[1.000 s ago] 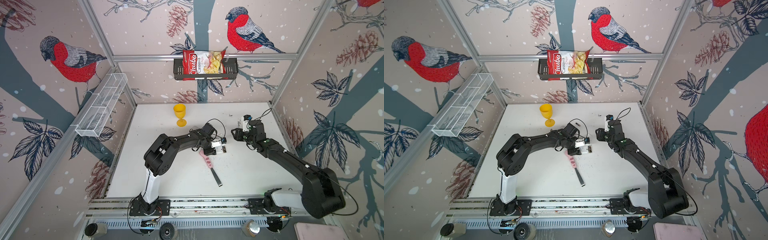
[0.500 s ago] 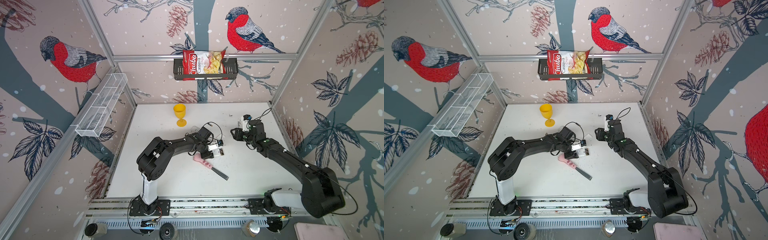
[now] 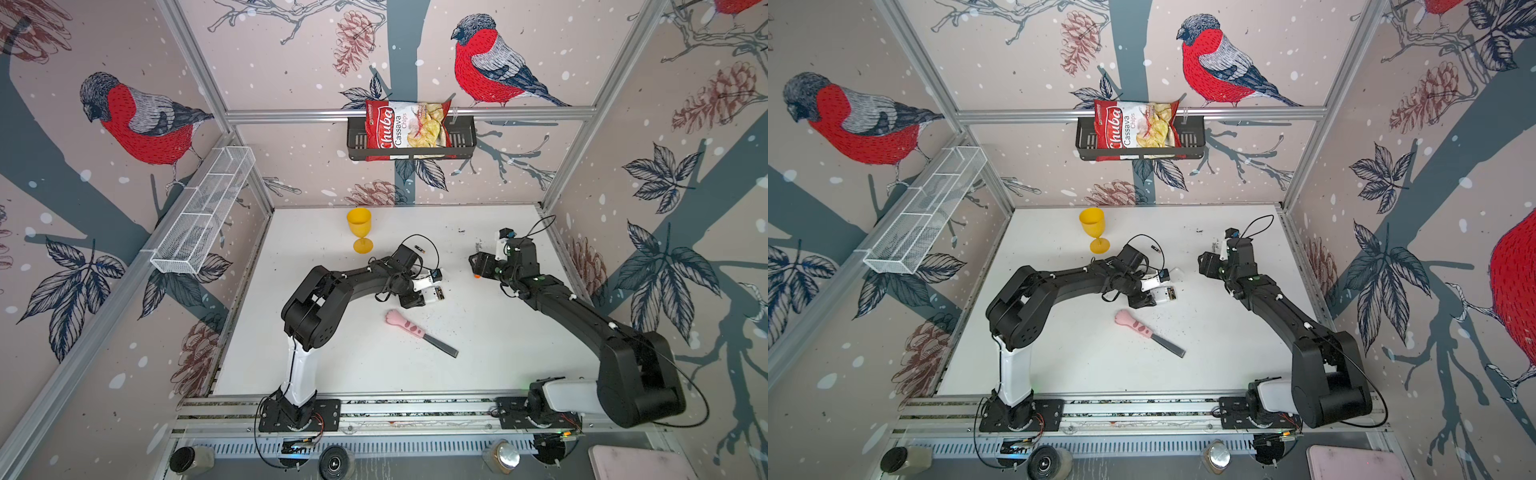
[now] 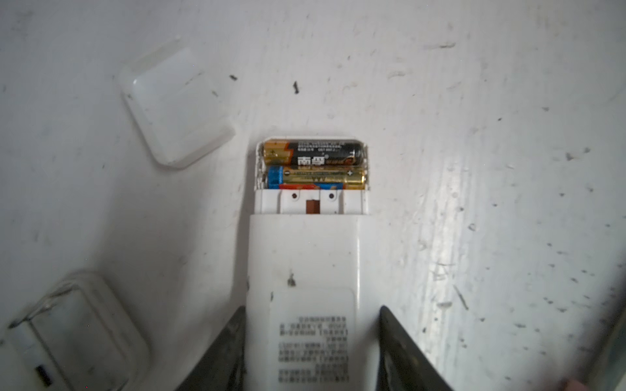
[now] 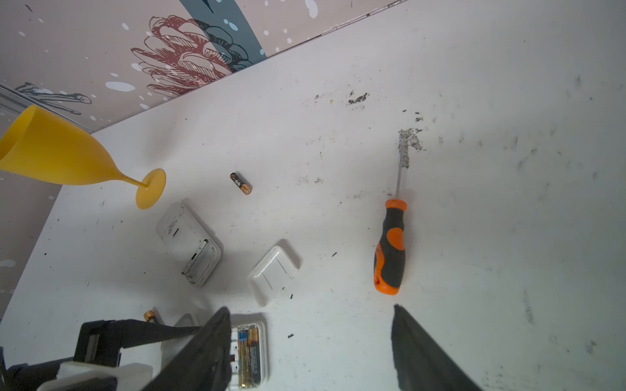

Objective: Unload the batteries from the remote control
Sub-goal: 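Move the right gripper to the orange-black screwdriver and grasp its handle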

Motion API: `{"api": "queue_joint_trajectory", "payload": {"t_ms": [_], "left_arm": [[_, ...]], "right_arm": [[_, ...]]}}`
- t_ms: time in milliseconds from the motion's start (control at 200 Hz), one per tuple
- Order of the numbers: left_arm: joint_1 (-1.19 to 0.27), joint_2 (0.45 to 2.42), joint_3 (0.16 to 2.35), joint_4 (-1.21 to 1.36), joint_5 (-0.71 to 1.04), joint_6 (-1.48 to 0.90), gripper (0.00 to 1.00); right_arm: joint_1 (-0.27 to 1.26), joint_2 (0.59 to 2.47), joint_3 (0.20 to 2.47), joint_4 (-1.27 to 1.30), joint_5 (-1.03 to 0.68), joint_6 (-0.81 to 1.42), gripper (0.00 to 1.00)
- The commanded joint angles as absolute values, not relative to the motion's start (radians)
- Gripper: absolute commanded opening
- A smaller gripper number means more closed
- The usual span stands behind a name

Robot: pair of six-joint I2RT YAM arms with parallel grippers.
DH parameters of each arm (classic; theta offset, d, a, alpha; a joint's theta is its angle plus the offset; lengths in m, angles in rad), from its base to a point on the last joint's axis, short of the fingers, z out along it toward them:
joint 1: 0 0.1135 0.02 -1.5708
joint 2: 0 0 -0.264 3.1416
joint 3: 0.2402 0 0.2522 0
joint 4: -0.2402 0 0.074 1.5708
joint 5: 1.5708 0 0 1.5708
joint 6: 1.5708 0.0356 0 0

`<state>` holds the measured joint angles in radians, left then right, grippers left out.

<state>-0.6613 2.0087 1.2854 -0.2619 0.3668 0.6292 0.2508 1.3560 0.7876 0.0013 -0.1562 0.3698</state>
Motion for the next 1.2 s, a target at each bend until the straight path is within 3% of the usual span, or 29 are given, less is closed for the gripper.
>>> {"api": "queue_joint_trajectory", "payload": {"t_ms": [0, 635, 825, 951, 1056, 1196], "left_arm": [[-0.642, 2.019, 1.309, -0.282, 0.389, 0.656, 0.38], [-0.718, 2.047, 1.386, -0.304, 0.378, 0.668, 0.38], [-0.706, 2.075, 1.388, -0.303, 0.396, 0.667, 0.39], [-0.705, 2.087, 1.389, -0.308, 0.394, 0.672, 0.44], [-0.703, 2.089, 1.389, -0.308, 0.394, 0.675, 0.58], [-0.703, 2.094, 1.39, -0.309, 0.395, 0.674, 0.65]], "right_arm": [[0.241, 1.372, 0.792, 0.032, -0.137, 0.382, 0.76], [0.215, 1.552, 0.842, 0.023, -0.049, 0.367, 0.79], [0.216, 1.66, 0.909, -0.009, -0.05, 0.361, 0.75], [0.221, 1.725, 0.951, -0.027, -0.051, 0.355, 0.71], [0.231, 1.769, 0.982, -0.048, -0.033, 0.344, 0.69], [0.244, 1.818, 1.01, -0.061, -0.03, 0.336, 0.66]]}}
